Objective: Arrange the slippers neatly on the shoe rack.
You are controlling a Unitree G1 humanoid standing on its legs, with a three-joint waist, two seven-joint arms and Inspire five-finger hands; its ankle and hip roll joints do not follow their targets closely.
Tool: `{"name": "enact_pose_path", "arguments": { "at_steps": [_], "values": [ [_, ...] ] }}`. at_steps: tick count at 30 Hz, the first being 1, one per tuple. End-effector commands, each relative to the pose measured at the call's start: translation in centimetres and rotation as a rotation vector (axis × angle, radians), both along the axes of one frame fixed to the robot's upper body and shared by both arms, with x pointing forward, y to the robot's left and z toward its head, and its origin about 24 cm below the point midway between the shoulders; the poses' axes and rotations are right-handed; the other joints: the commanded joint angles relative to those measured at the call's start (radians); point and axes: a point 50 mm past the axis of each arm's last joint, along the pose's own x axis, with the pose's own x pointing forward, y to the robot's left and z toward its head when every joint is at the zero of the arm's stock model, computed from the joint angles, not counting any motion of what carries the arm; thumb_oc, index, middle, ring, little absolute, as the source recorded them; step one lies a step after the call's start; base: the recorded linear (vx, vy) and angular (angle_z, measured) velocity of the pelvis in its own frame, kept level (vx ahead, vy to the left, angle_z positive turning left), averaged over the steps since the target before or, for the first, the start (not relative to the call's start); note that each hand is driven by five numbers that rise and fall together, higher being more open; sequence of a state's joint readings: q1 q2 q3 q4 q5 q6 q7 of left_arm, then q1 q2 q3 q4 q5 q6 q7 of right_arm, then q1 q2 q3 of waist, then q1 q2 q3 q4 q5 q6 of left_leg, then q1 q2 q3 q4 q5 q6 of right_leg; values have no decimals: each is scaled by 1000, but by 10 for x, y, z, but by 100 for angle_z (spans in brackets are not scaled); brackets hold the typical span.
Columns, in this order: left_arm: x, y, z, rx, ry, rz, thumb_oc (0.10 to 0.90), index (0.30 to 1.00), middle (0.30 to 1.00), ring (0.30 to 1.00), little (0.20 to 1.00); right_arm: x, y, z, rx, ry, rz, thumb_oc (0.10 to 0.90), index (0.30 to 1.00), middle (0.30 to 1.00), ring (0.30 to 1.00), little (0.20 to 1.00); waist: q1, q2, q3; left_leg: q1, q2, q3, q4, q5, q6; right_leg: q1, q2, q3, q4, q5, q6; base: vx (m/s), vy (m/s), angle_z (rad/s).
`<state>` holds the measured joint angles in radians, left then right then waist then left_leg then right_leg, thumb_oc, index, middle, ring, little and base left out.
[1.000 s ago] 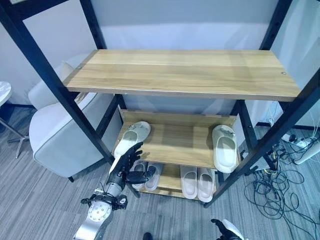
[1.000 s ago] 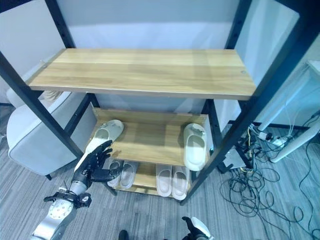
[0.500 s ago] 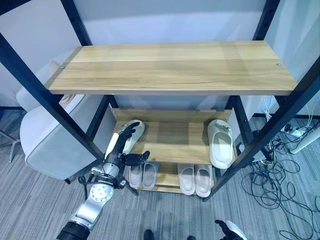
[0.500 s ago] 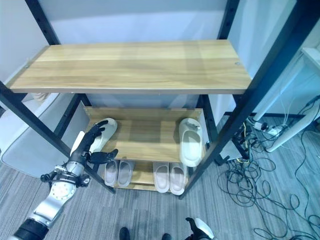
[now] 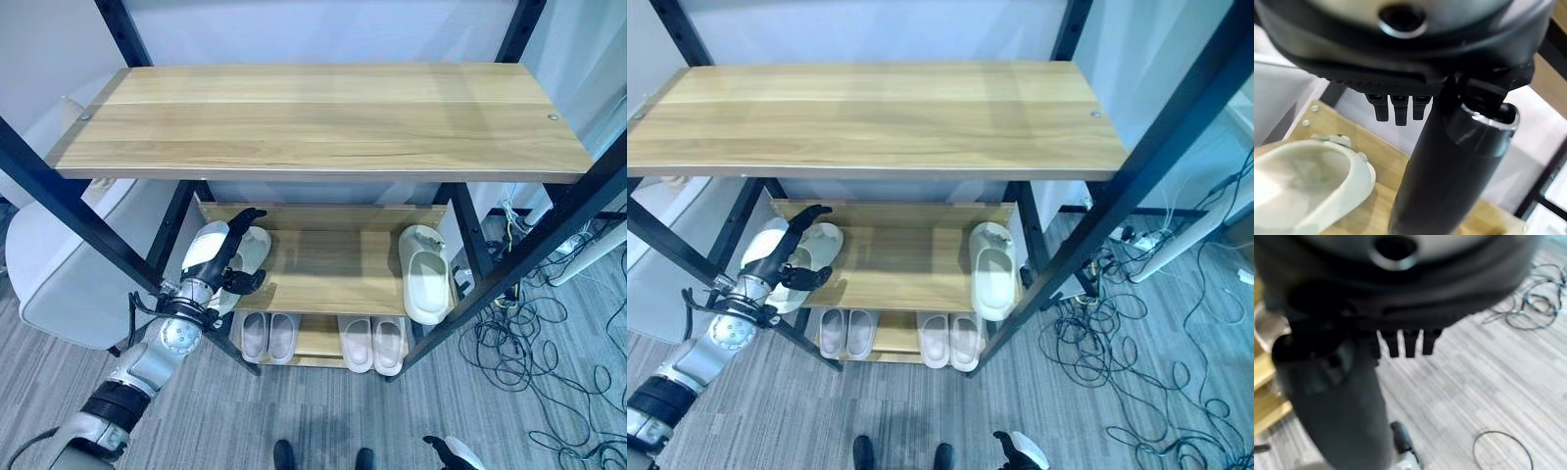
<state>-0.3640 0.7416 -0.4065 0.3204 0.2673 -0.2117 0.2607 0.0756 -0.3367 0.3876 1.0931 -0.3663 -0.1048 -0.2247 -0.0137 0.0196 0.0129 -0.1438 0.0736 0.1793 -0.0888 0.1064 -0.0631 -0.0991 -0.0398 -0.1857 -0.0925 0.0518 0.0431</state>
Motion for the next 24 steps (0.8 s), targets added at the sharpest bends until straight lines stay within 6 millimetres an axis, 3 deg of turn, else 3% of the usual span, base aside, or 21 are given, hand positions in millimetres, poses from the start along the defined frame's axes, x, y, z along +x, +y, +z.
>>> {"name": "enact_pose_path", "arguments": {
  "at_steps": [1, 8, 24],
  "values": [
    [26, 3, 71, 104, -281, 1, 800, 900, 900, 900, 900, -2, -5, 3, 2, -18, 16, 800, 900, 900, 900, 900, 16, -11, -57, -40, 2, -2, 2, -19, -69, -70, -81, -53, 5, 23, 149, 0, 0, 0],
    [35, 3, 86, 270, -322, -8, 800, 900, 900, 900, 900, 0, -7, 1, -10, -4, 12, 800, 900, 900, 900, 900, 19, -20, -54, -66, 3, -5, 2, -14, -68, -99, -86, -59, 5, 35, 152, 0, 0, 0],
    [40, 35, 102, 439, -318, 107, 800, 900, 900, 900, 900, 9, -11, 3, -19, -9, 7, 800, 900, 900, 900, 900, 28, -41, -52, -100, -2, -1, 2, -7, -62, -144, -99, -52, 5, 58, 154, -3, 6, 0]
  ]
}}
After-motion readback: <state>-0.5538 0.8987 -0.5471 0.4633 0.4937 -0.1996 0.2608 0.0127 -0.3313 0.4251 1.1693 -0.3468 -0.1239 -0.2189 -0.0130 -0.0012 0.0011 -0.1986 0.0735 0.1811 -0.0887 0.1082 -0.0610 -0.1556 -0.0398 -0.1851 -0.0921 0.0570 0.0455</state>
